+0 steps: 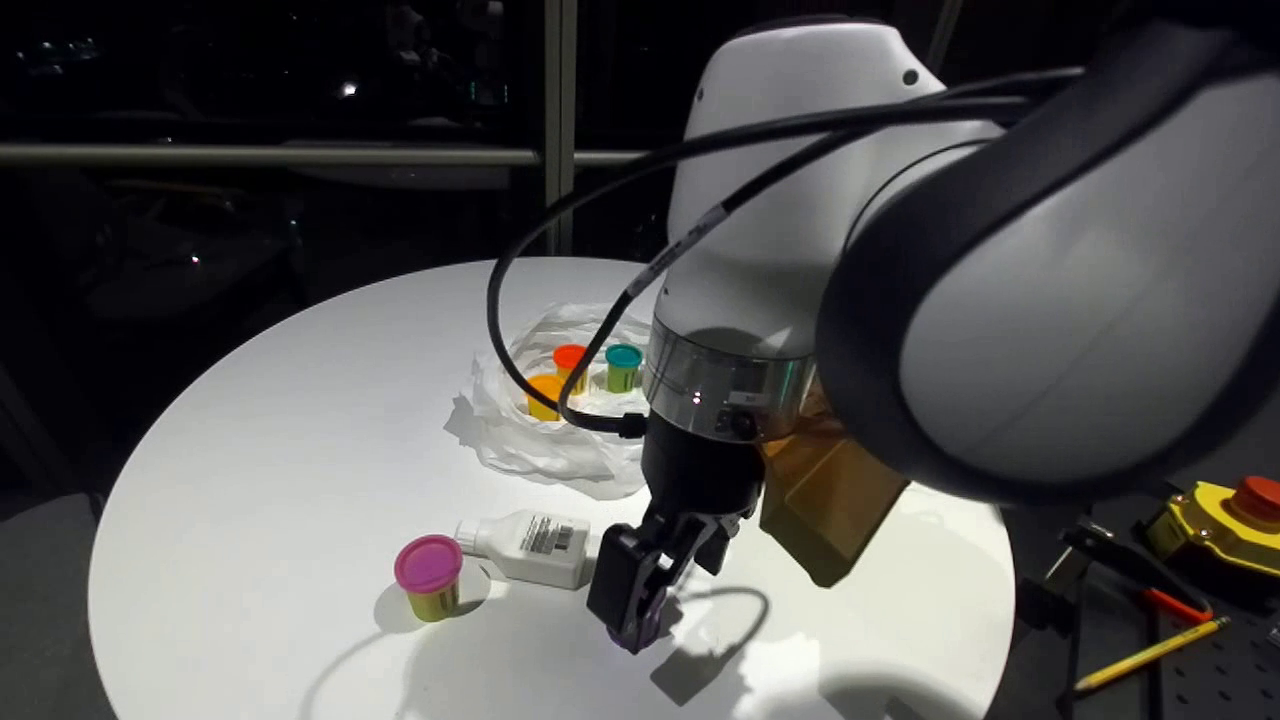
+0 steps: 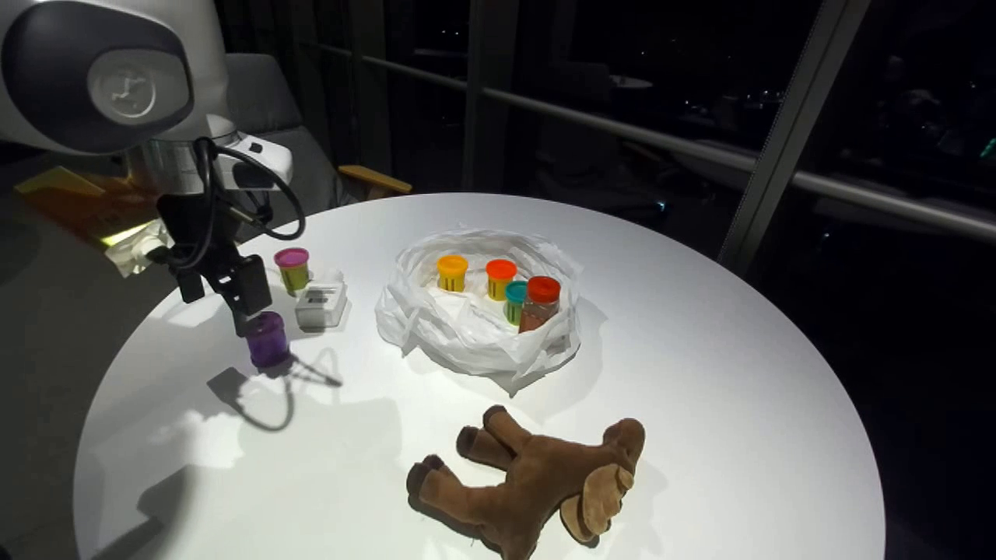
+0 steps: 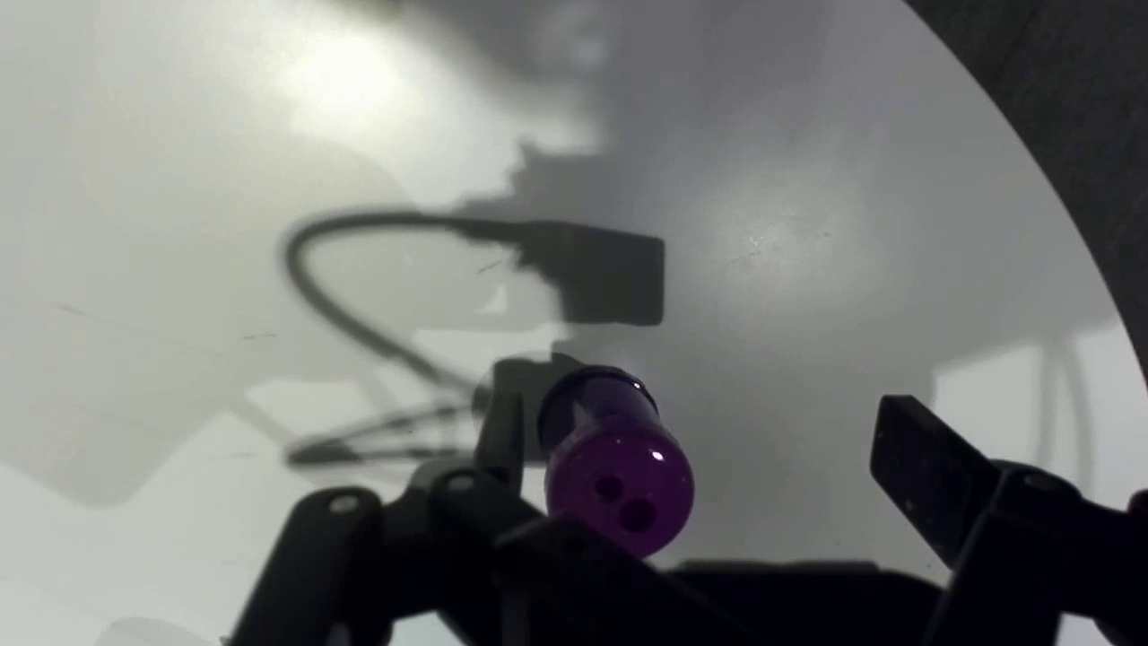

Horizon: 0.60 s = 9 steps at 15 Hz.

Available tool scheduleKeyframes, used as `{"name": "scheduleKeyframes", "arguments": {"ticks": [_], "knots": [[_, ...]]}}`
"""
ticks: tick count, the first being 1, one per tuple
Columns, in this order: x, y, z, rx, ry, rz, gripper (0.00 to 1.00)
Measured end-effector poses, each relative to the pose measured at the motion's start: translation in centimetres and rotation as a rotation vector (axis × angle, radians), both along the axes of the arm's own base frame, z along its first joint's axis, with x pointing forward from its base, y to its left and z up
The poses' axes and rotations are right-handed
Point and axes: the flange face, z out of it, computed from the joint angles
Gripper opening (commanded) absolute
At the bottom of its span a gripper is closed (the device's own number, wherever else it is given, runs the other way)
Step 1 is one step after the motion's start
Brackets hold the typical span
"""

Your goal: Put the objects on the table in the plastic bag

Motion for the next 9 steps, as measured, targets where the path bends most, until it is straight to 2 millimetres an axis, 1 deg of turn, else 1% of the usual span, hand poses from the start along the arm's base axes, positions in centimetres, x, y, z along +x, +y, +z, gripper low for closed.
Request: {"name": "scheduleKeyframes", "arguments": {"ticks": [5, 9], "knots": [[-0.4, -0.6, -1.1, -0.056, -0.076, 0.044, 1.0], [-0.6, -0.2, -2.5, -0.071, -0.074, 0.058, 1.0]]}}
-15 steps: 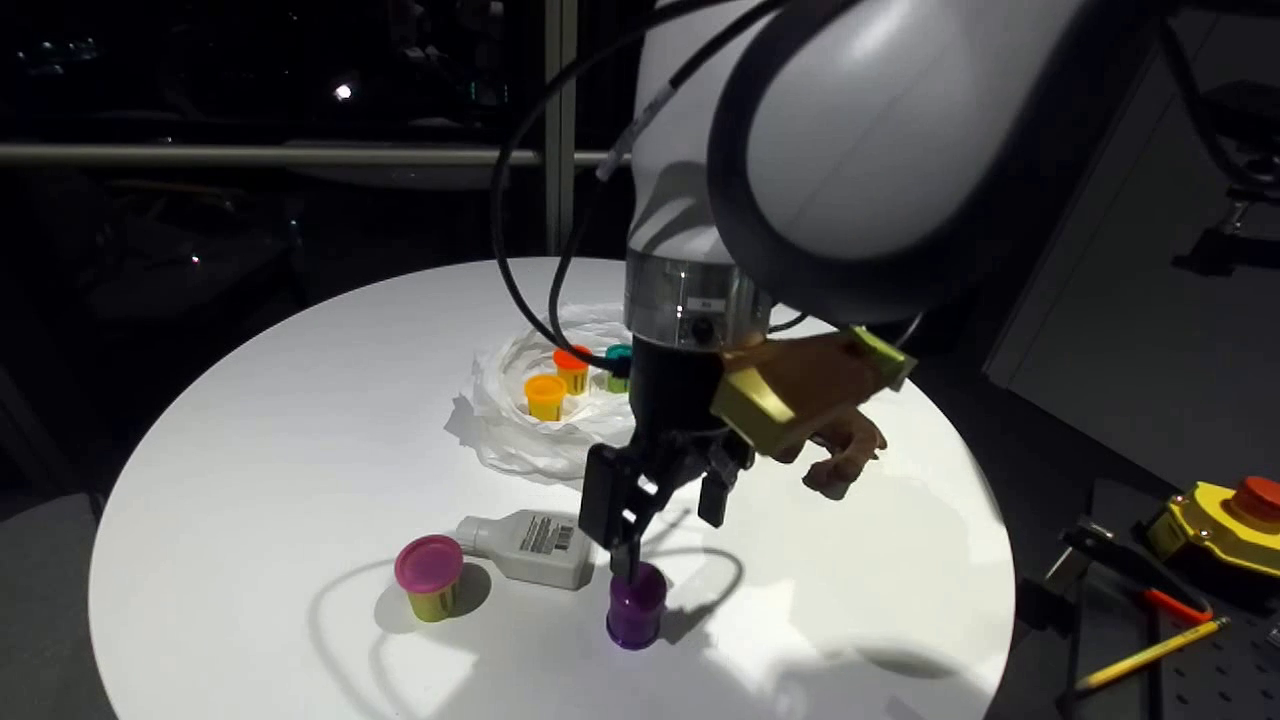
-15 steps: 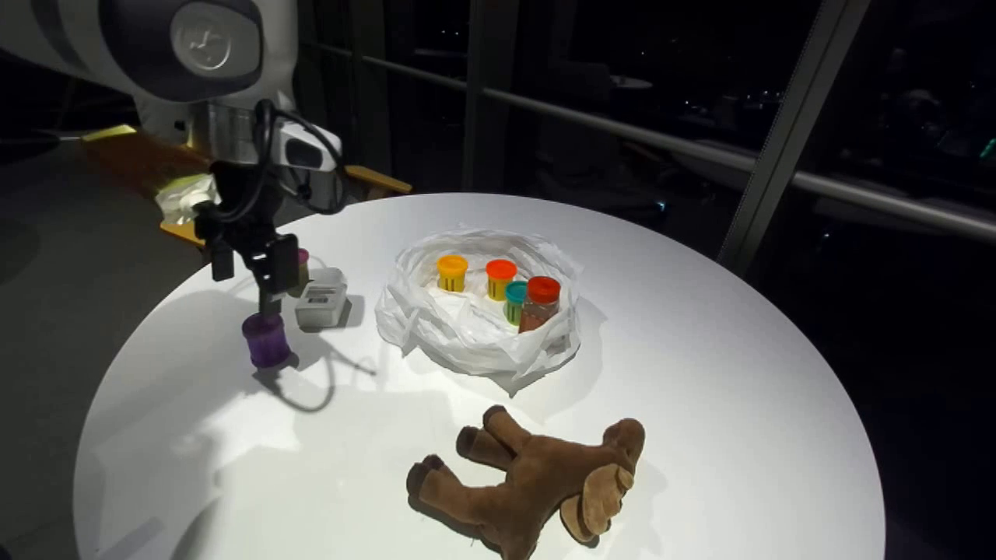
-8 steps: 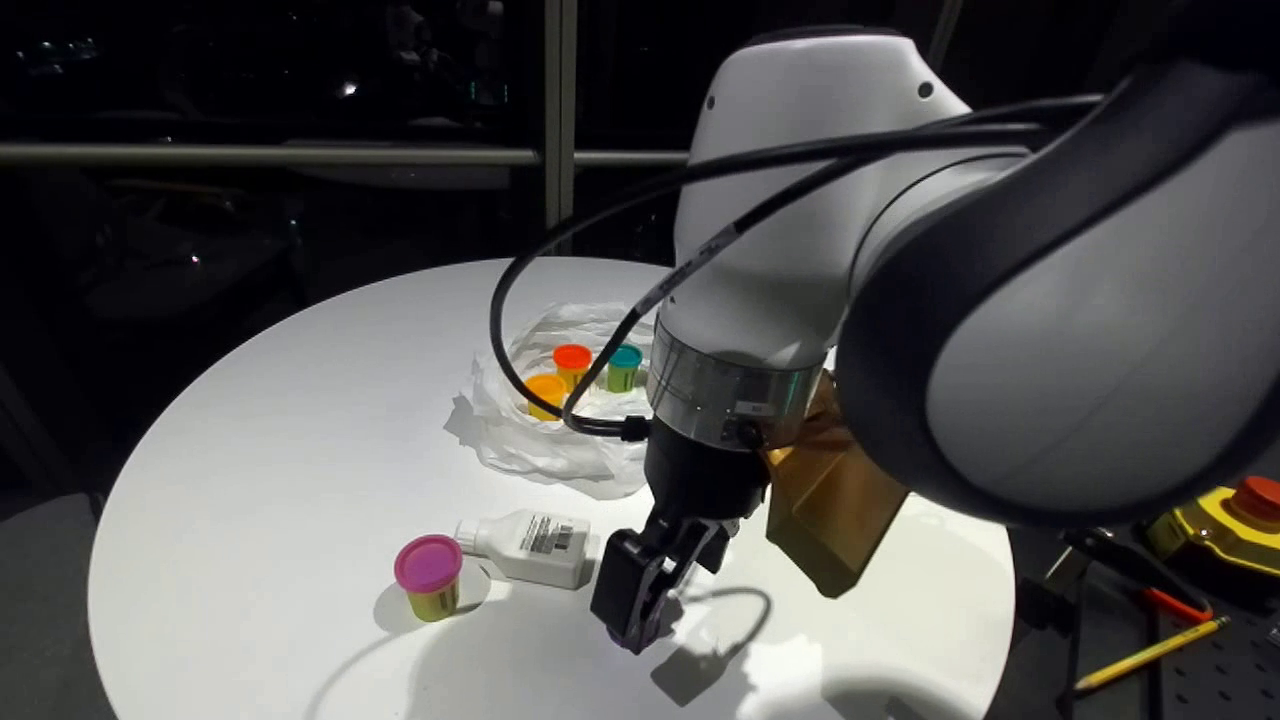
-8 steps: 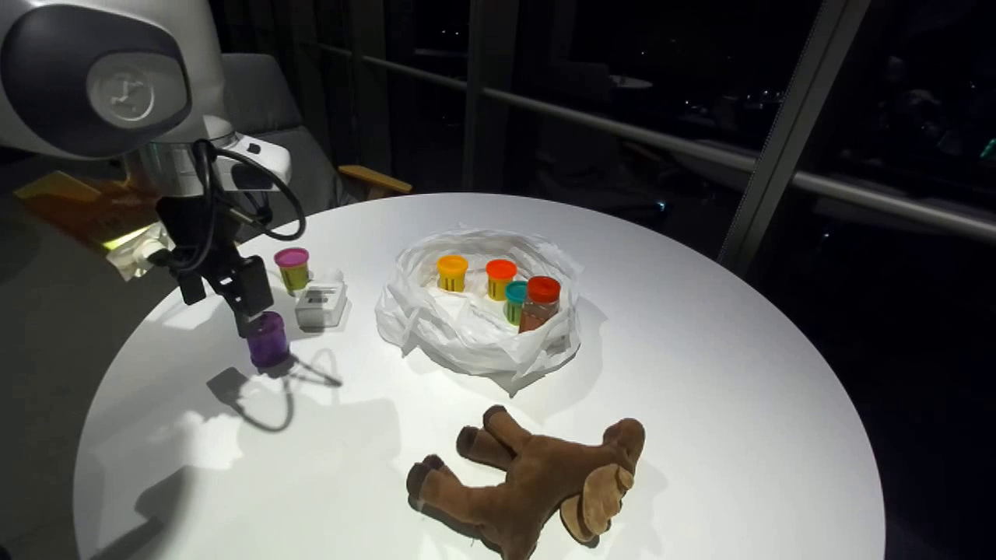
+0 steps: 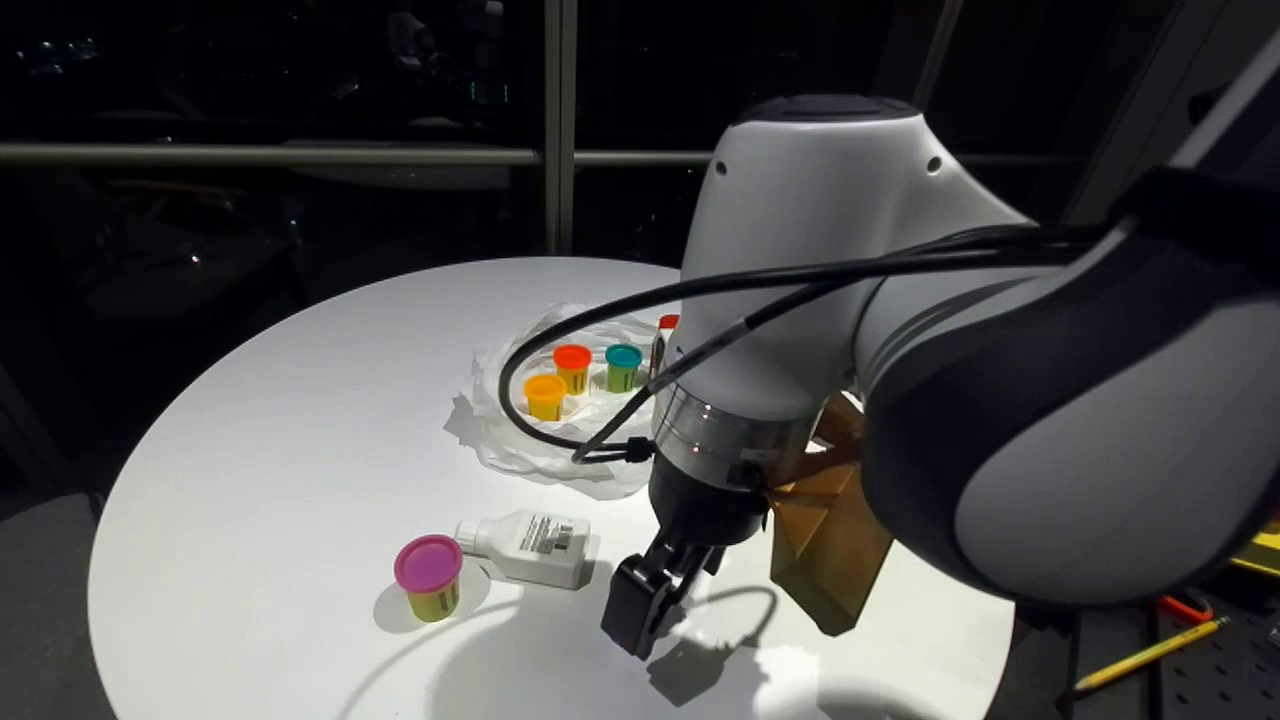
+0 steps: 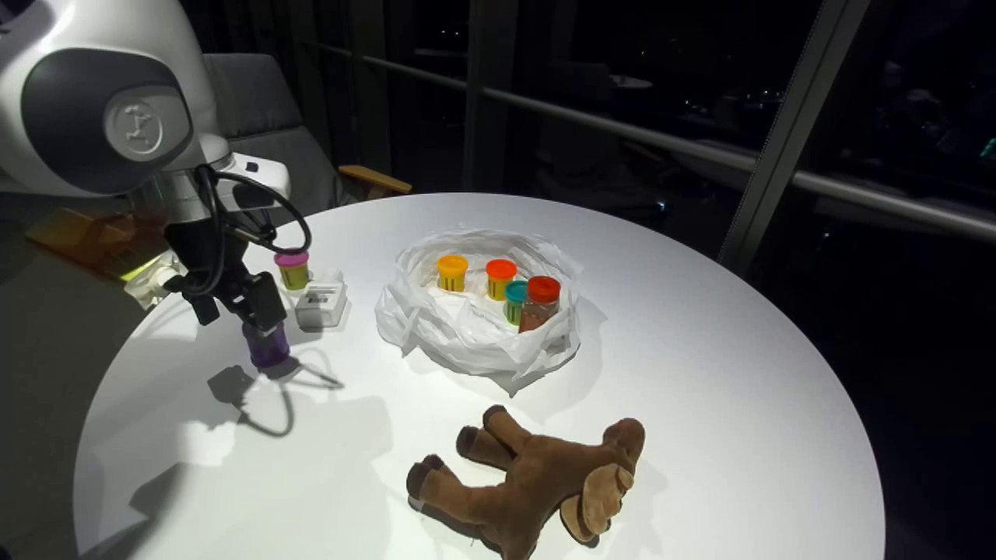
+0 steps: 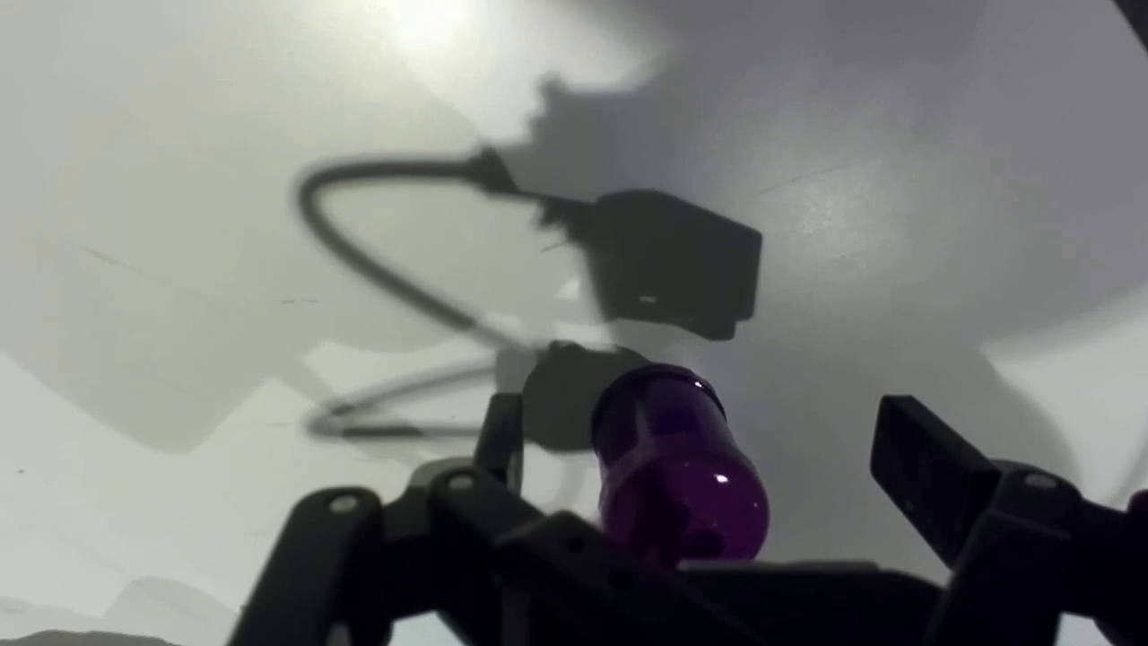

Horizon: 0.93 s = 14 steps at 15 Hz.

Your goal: Put the objects on the table in the plastic bag

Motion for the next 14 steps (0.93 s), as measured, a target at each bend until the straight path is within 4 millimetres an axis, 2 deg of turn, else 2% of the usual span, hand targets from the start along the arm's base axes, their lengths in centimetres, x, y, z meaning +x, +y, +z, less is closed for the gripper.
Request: {"name": "scheduleKeyframes", "arguments": {"ticks": [3, 7, 8, 9, 14], "knots": [[0.1, 0.4, -0.8, -0.004, 0.002, 0.008, 1.0], [1.2, 0.5, -1.2, -0.007, -0.029, 0.007, 1.0], [1.5, 0.5, -1.3, -0.007, -0.035, 0.005, 0.93], [1.8, 0.4, -1.3, -0.008, -0.039, 0.002, 0.74], [3.3, -0.5, -1.3, -0.015, -0.057, -0.019, 0.35]]}}
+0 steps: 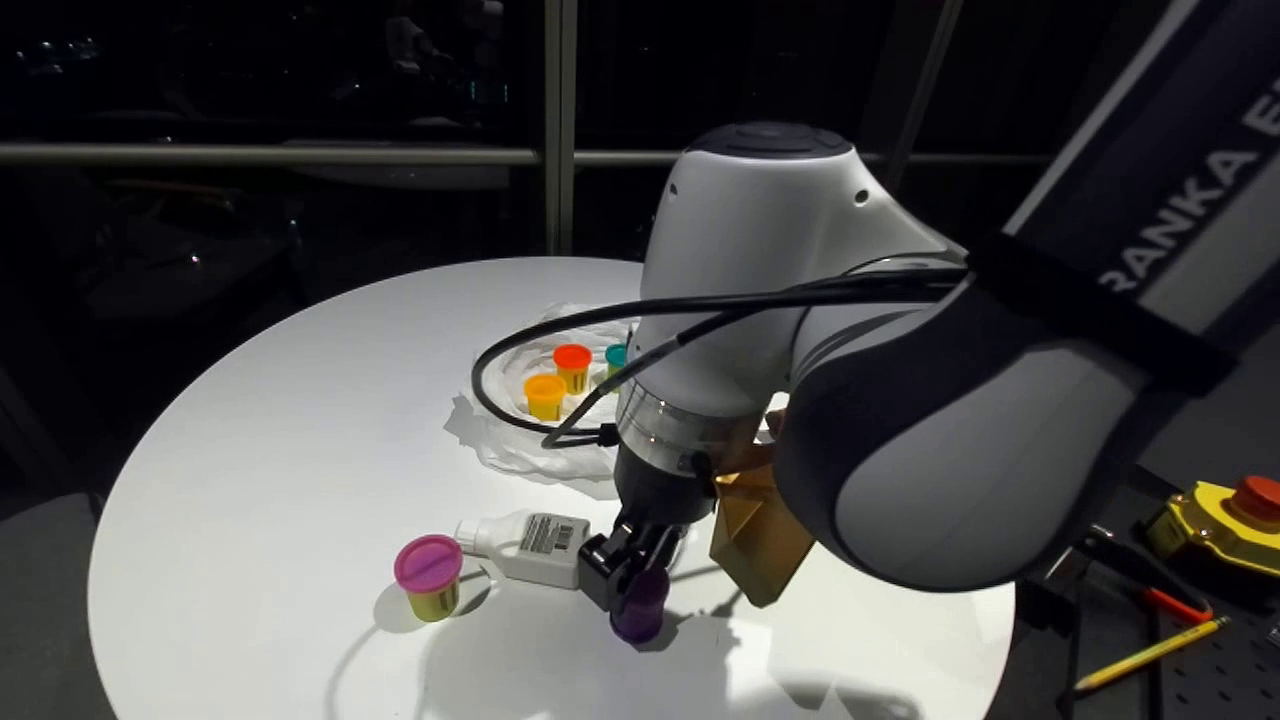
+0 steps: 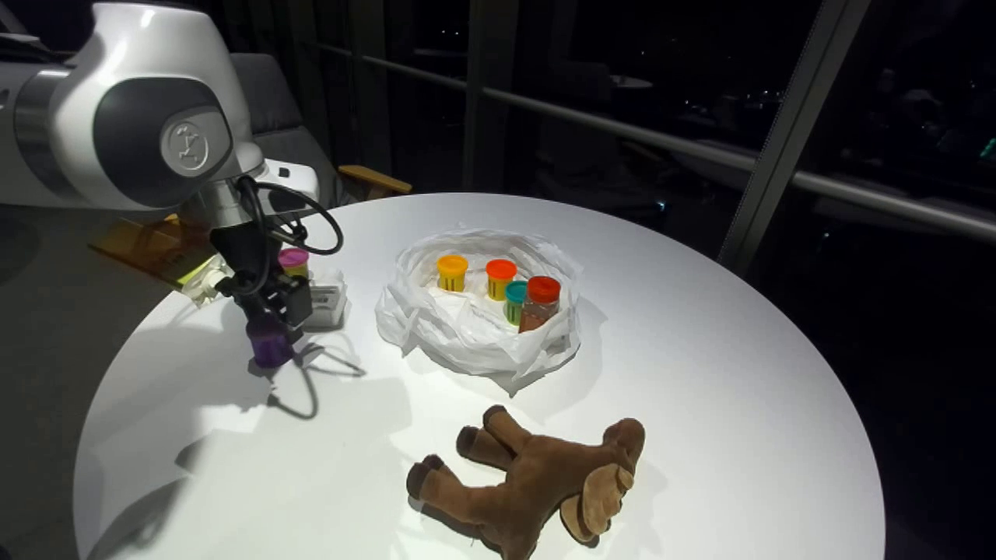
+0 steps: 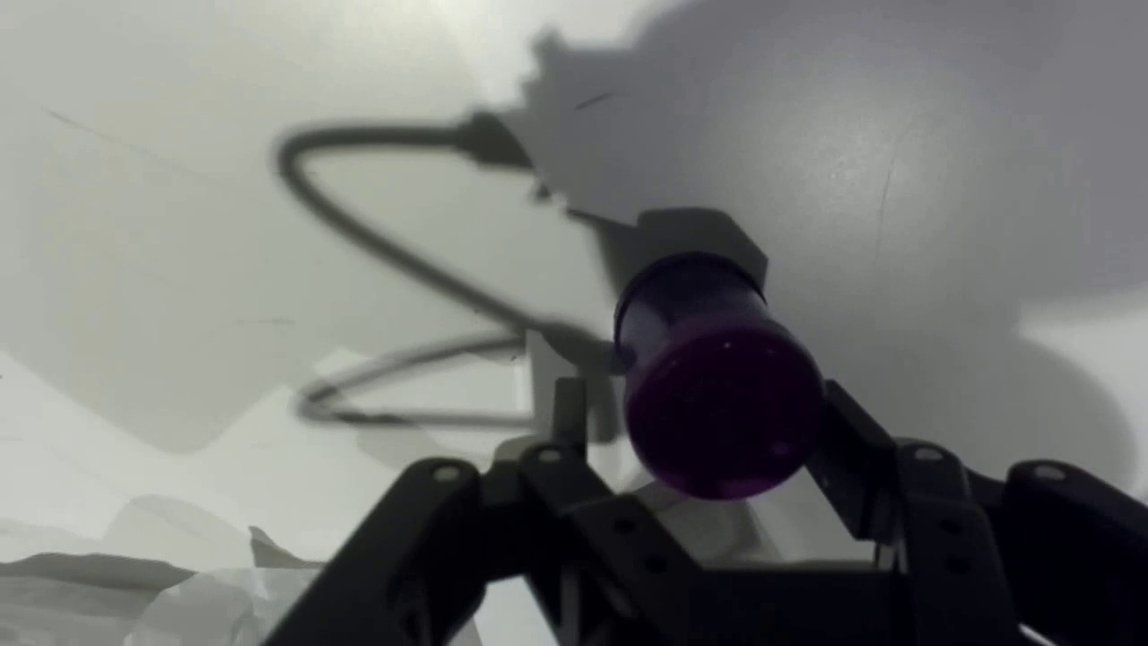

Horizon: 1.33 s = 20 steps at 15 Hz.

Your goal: Put the objects on the table in the plastic bag

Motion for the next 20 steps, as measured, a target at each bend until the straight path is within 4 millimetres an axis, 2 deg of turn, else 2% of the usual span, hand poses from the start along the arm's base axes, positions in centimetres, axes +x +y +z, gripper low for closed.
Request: {"name": "scheduleKeyframes", "arguments": {"ticks": [1, 2, 6, 8, 10, 14, 16, 18, 20], "knots": [[0.2, -0.2, 0.0, -0.001, -0.003, -0.004, 0.27], [0.4, -0.4, 0.1, -0.003, -0.005, -0.007, 0.25], [0.7, -1.1, 0.2, -0.012, 0.007, -0.022, 0.25], [1.3, -1.5, 1.2, -0.021, 0.016, -0.034, 0.25], [2.6, -2.1, 3.7, -0.023, 0.003, -0.053, 0.25], [6.0, -3.3, 11.0, -0.013, -0.054, -0.102, 0.25], [7.8, -4.2, 13.4, -0.008, -0.08, -0.135, 0.25], [9.4, -5.8, 14.5, -0.004, -0.096, -0.17, 0.25], [11.0, -7.8, 14.4, -0.001, -0.103, -0.208, 0.25]]}}
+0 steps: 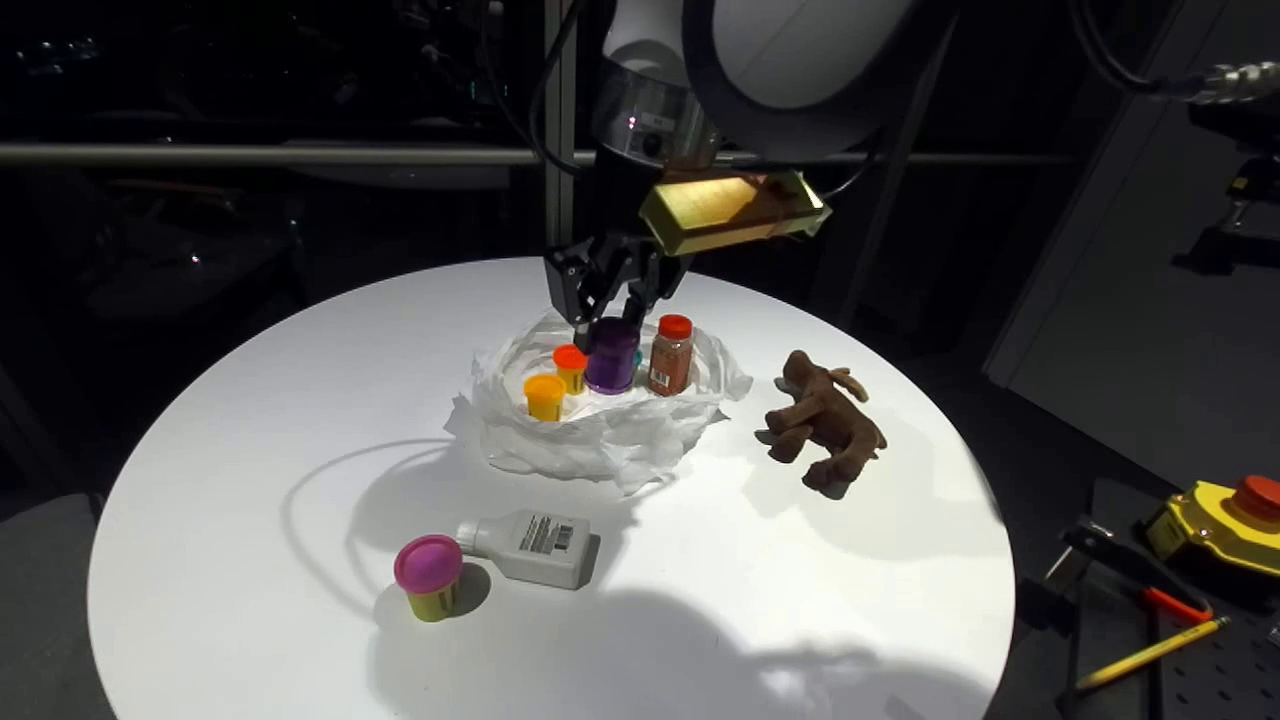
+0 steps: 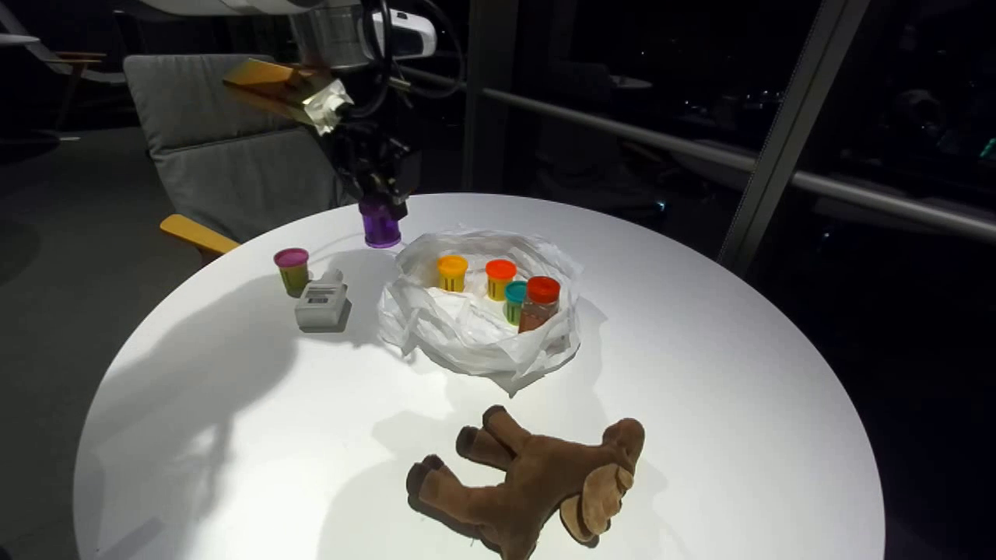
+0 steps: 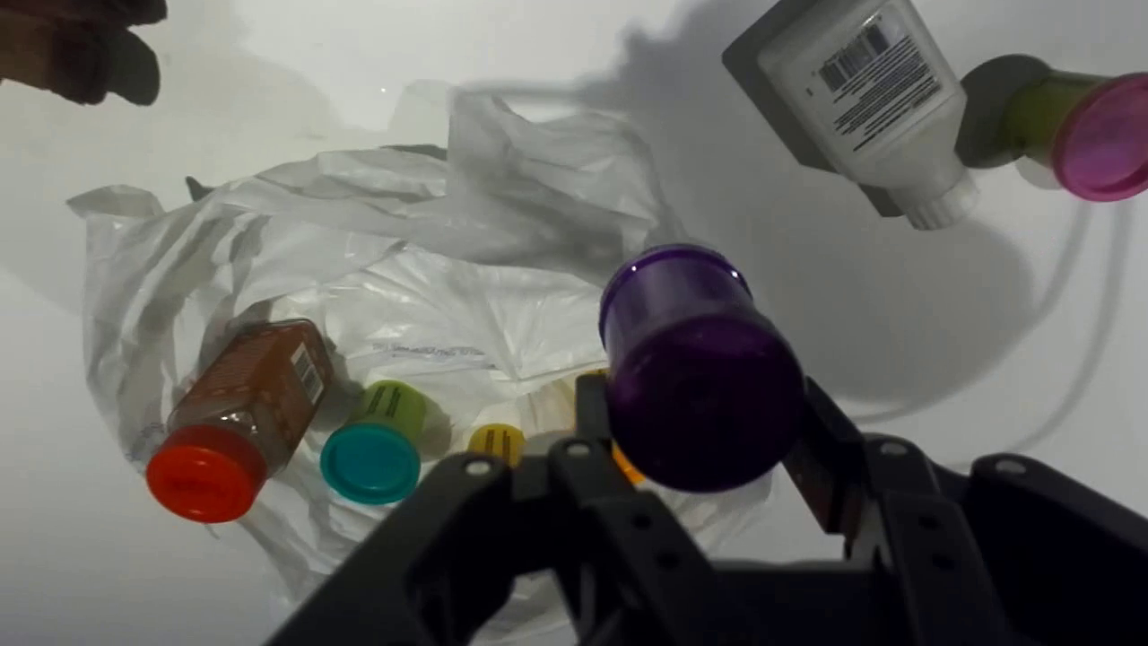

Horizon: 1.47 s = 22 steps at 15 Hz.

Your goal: Put the objects on the table in the plastic bag

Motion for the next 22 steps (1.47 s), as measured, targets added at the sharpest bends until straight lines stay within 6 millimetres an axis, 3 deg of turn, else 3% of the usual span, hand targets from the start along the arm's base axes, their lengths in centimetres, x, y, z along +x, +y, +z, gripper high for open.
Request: {"name": "scheduleKeyframes", "arguments": {"ticks": [4, 7, 12, 18, 19, 22], "knots": [[3.2, -4.3, -2.3, 0.003, 0.007, -0.086, 0.25], [5.1, -6.3, -4.3, 0.02, 0.028, -0.138, 0.25], [6.7, -7.7, -7.2, 0.04, 0.052, -0.186, 0.25], [6.2, -8.7, -12.1, 0.045, 0.118, -0.225, 0.25], [6.0, -8.7, -12.8, 0.042, 0.128, -0.226, 0.71], [5.7, -8.7, -14.1, 0.038, 0.144, -0.226, 0.89]]}}
